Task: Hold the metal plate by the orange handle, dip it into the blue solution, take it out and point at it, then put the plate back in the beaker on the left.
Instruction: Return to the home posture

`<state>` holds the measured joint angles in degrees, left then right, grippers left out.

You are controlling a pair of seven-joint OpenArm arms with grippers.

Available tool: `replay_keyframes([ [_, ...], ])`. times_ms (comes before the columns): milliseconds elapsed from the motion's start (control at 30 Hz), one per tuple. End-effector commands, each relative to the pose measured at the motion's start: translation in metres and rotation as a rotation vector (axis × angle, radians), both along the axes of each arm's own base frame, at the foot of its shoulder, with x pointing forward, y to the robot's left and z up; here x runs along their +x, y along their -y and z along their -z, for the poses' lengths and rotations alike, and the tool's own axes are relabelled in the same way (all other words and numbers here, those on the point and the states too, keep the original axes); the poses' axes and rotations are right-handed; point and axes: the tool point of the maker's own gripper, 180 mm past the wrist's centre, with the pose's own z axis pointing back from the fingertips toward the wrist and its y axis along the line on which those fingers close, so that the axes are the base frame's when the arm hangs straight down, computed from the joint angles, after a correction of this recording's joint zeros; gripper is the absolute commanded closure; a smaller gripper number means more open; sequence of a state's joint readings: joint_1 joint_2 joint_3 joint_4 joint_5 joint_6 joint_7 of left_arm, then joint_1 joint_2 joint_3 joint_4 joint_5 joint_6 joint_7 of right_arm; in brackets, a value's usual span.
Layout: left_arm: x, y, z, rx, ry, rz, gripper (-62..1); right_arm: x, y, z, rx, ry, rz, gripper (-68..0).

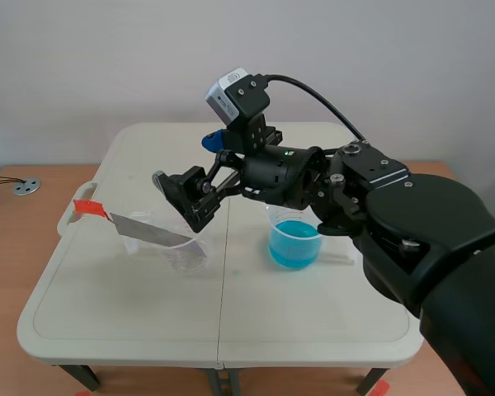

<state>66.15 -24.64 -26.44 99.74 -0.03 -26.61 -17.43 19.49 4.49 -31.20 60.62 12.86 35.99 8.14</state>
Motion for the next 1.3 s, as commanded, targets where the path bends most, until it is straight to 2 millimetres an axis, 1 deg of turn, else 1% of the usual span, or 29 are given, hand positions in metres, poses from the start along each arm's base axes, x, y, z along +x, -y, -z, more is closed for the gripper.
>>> replay_keyframes([
  [0, 0.0, 0.002, -0.003, -0.014, 0.008, -0.002, -62.3, 0.008, -0.003, -0.02, 0.038, 0.042, -0.001, -56.7],
  [167, 0.0, 0.002, -0.003, -0.014, 0.008, -0.002, -62.3, 0.008, -0.003, -0.02, 0.038, 0.042, -0.001, -56.8],
  [400, 0.0, 0.002, -0.003, -0.015, 0.009, -0.002, -62.3, 0.008, -0.002, -0.022, 0.049, 0.042, 0.001, -65.5],
  [567, 0.002, 0.003, -0.004, -0.023, 0.019, -0.001, -62.3, 0.004, 0.009, -0.035, 0.136, 0.021, -0.012, -66.3],
  [700, 0.013, 0.004, -0.009, -0.028, 0.059, 0.003, -62.3, 0.0, 0.024, -0.04, 0.114, 0.044, -0.018, -66.3],
  [767, 0.024, 0.006, -0.016, -0.041, 0.106, 0.011, -62.3, -0.004, 0.033, -0.041, 0.112, 0.039, -0.017, -66.3],
  [833, 0.036, 0.01, -0.028, -0.066, 0.174, 0.021, -62.3, -0.01, 0.043, -0.042, 0.114, 0.036, -0.016, -66.3],
  [967, 0.064, 0.019, -0.054, -0.102, 0.304, 0.039, -62.3, -0.027, 0.059, -0.044, 0.086, 0.04, -0.03, -66.3],
  [1100, 0.087, 0.028, -0.081, -0.132, 0.413, 0.054, -62.3, -0.045, 0.077, -0.048, 0.055, 0.051, -0.025, -66.3],
  [1267, 0.107, 0.047, -0.104, -0.15, 0.464, 0.116, -62.3, -0.062, 0.105, -0.054, 0.014, 0.06, 0.018, -66.3],
])
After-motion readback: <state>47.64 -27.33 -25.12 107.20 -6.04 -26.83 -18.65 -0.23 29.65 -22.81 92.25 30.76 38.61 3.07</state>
